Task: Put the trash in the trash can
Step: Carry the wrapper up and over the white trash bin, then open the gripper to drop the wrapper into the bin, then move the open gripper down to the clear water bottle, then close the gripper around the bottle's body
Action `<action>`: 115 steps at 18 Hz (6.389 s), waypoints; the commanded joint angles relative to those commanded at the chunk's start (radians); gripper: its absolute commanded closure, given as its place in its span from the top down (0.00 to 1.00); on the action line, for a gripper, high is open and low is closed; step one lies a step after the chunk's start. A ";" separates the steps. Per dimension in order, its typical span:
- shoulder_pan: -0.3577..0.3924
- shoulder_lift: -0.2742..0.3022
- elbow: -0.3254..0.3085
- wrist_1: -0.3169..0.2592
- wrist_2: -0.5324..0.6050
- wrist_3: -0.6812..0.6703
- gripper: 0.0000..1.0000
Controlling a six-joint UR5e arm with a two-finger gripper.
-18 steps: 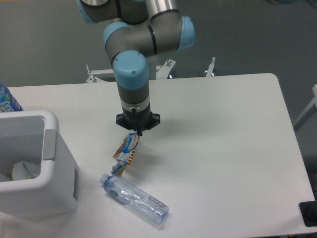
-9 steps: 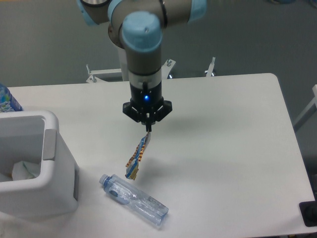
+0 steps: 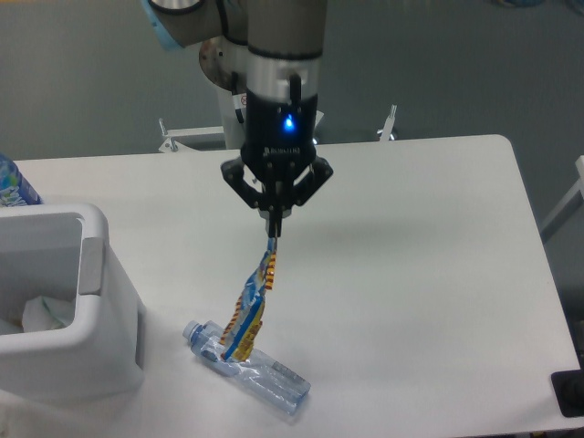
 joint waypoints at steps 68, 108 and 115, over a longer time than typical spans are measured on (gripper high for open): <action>-0.044 -0.612 0.146 0.046 0.147 -0.318 1.00; -0.129 -0.773 0.213 0.046 0.353 -0.571 1.00; -0.130 -0.771 0.207 0.046 0.371 -0.568 0.77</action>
